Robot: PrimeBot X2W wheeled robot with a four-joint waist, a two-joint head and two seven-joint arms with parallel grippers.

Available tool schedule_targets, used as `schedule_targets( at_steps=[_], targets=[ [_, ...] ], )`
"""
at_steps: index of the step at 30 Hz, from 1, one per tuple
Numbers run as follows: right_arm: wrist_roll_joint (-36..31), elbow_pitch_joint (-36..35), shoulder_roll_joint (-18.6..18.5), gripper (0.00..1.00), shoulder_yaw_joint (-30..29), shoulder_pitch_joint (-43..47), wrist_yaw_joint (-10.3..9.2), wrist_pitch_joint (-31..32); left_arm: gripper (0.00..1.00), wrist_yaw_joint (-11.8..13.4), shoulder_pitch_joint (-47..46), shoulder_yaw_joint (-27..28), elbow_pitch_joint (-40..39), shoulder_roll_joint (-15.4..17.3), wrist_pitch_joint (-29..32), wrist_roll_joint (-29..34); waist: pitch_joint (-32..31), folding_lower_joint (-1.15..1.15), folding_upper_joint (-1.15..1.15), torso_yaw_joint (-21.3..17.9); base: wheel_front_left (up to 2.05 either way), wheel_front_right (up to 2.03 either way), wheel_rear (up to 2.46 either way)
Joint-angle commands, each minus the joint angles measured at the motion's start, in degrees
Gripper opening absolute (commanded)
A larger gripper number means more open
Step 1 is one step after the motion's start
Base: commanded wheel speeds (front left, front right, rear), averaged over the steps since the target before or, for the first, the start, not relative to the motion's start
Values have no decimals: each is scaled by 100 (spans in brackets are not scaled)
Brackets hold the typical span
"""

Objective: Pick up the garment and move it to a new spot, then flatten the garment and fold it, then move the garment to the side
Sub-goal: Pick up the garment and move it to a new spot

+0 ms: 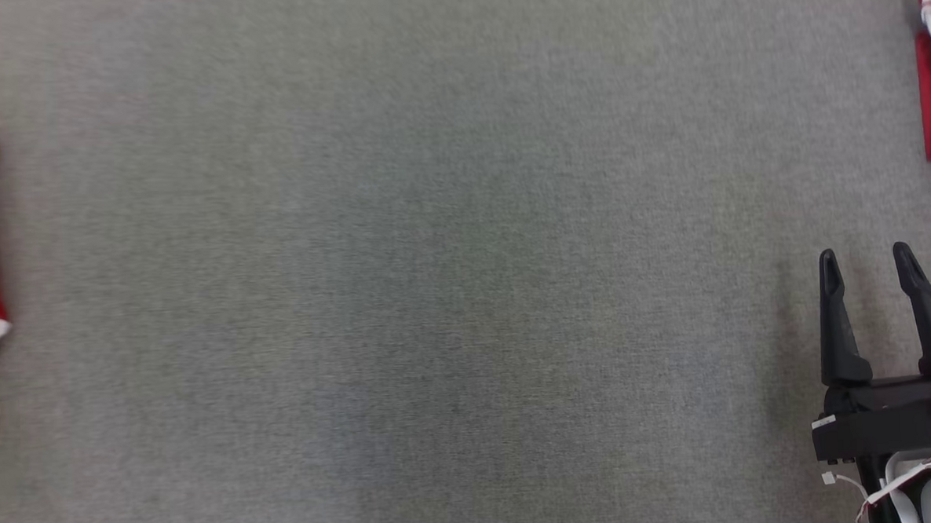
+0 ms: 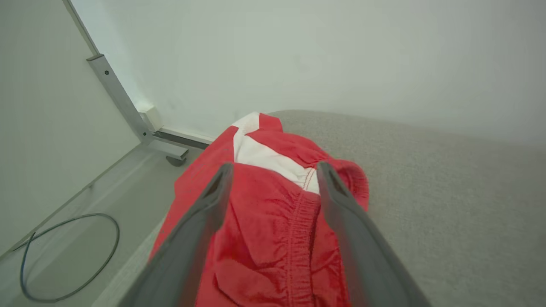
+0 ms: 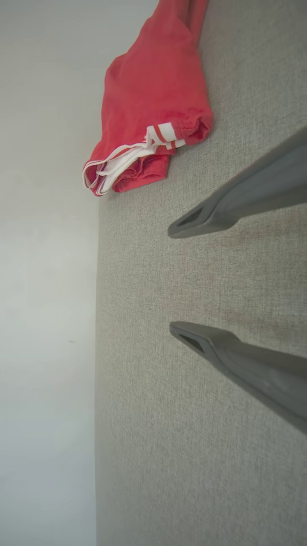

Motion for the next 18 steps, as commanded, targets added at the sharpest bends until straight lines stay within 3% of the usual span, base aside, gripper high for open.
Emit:
schedule_targets(
  at_steps=[1, 9, 13, 18],
  targets=[
    [-58, -44, 9, 100, 3, -59, -15, -8, 100, -38, -121, -54, 231, 71, 80, 9, 322, -1, -1, -237, 0, 0, 0],
    [-90, -34, 29, 100, 14, -85, -15, -13, 100, -225, -517, -310, 1506, 188, 720, -38, 373, -1, -1, -283, 0, 0, 0],
    [-108, -25, 65, 100, 32, -101, -15, 7, 100, -187, -593, -316, 2131, 181, 1420, -145, 314, -1, -1, -307, 0, 0, 0],
    [-109, -28, 73, 100, 51, -125, -15, 29, 100, -179, -700, -349, 2461, 145, 1871, -219, 265, -1, -1, -337, 0, 0, 0]
  ],
)
